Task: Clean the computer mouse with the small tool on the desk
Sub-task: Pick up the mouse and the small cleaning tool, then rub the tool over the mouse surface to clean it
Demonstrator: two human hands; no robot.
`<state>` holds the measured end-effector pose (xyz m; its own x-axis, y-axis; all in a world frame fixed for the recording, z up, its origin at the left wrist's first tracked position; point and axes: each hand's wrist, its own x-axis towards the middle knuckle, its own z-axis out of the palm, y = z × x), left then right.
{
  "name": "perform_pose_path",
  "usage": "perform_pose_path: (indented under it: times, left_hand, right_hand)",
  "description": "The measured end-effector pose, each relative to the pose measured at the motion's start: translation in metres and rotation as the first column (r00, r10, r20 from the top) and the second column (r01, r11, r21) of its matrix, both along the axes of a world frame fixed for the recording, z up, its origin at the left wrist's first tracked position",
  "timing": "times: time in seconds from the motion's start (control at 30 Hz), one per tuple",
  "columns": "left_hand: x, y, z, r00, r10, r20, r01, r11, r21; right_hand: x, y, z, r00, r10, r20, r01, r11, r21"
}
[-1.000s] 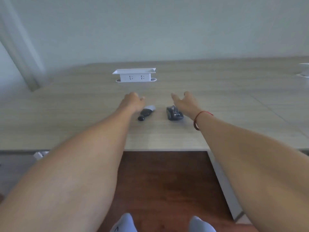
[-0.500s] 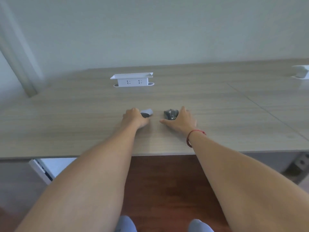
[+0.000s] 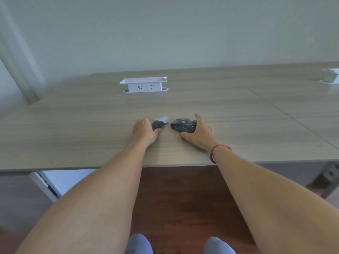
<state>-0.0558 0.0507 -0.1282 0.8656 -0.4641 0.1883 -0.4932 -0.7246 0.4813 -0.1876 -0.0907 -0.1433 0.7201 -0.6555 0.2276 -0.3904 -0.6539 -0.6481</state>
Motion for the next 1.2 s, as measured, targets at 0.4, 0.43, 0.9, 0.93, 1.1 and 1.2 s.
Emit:
perform_pose_path:
  times: [0.4,0.43,0.9,0.93,1.1,1.2]
  left_hand:
    - [-0.005,0.005,0.013,0.978,-0.192,0.075,0.201,0.97,-0.137]
    - [-0.006,0.004,0.014,0.98,-0.185,0.067,0.194,0.967,-0.164]
    - [-0.02,-0.031,0.037,0.952,-0.302,-0.039,0.255,0.859,-0.444]
    - [-0.019,-0.032,0.037,0.95,-0.308,-0.048,0.253,0.853,-0.456]
    - [-0.019,-0.037,0.034,0.93,-0.355,-0.09,0.288,0.861,-0.418]
    - [-0.022,-0.041,0.031,0.94,-0.327,-0.095,0.27,0.887,-0.374]
  right_hand:
    - [0.003,-0.001,-0.004,0.999,-0.024,0.032,0.025,0.999,-0.024]
    - [0.003,-0.001,-0.004,0.999,-0.026,0.032,0.027,0.999,-0.021]
    - [0.001,-0.004,-0.003,0.999,0.002,0.051,-0.003,1.0,0.025]
    - [0.001,-0.004,-0.003,0.999,0.003,0.049,-0.005,1.0,0.028]
    - [0.0,-0.004,-0.003,0.999,0.001,0.039,-0.003,0.999,0.037]
    - [-0.001,-0.004,-0.001,0.999,0.004,0.041,-0.005,0.999,0.043]
